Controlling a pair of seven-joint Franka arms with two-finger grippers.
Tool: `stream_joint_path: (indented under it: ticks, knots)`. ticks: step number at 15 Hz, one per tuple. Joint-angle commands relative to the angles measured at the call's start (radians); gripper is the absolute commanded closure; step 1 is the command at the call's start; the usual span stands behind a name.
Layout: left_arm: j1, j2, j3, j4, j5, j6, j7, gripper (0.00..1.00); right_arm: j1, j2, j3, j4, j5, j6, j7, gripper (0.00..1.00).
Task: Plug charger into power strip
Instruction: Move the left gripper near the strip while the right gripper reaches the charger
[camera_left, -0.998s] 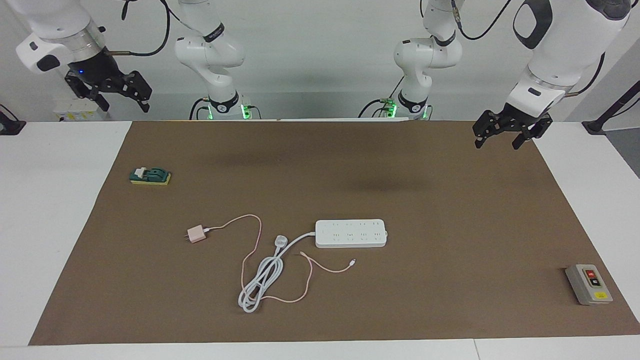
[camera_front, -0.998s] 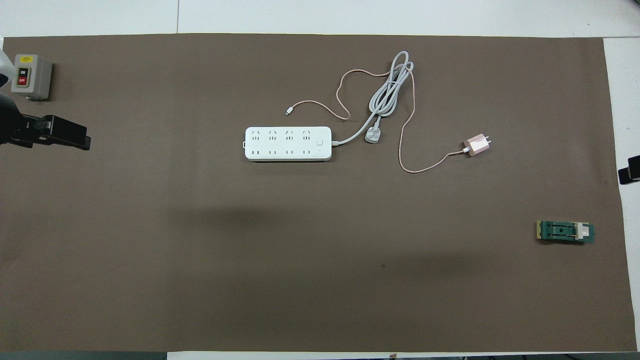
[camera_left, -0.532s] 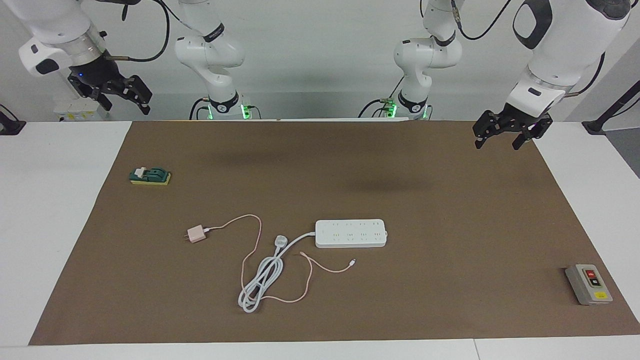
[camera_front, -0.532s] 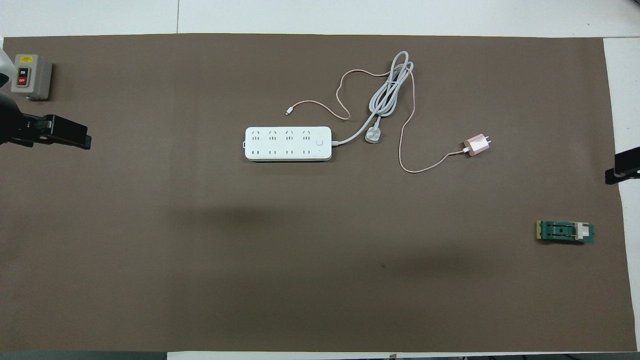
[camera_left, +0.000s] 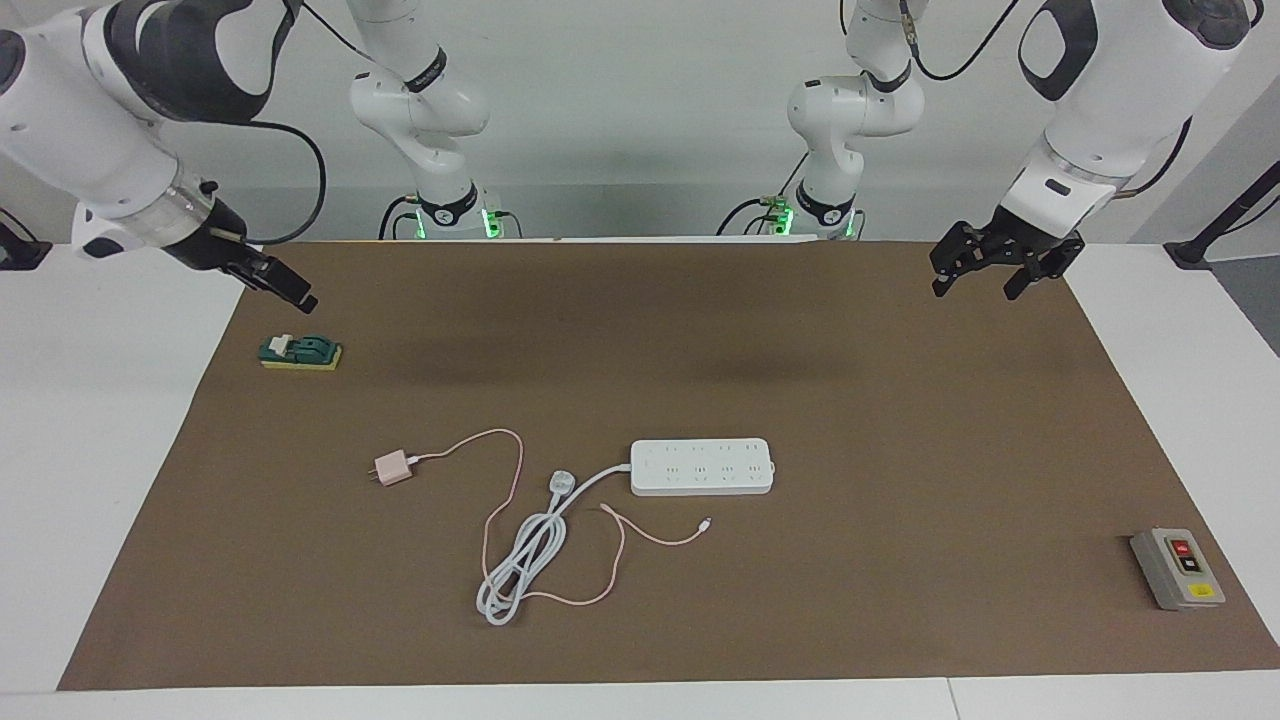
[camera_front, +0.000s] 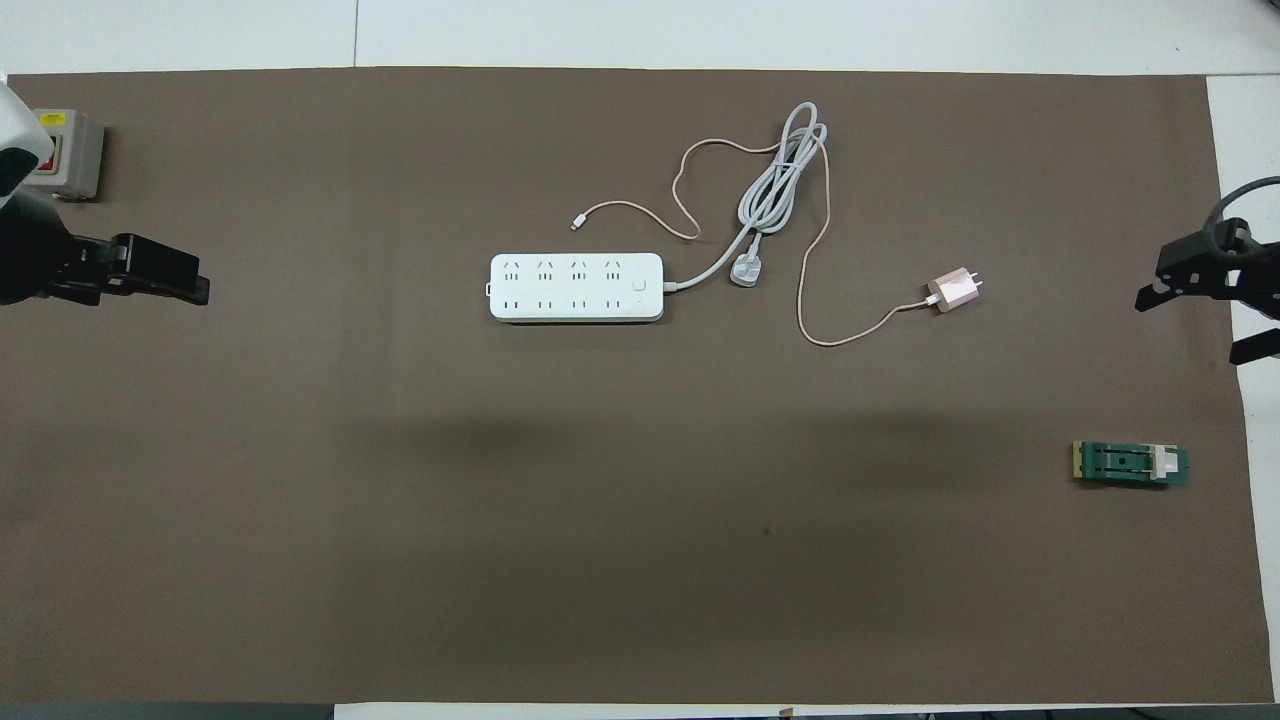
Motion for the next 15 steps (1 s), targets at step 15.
stream_joint_path:
  ticks: [15]
  knots:
    - [0.004,-0.110,0.003,-0.431,-0.965,0.150,0.329,0.00,-0.040,0.333,0.000,0.033,0.308,0.249,0.337,0.00]
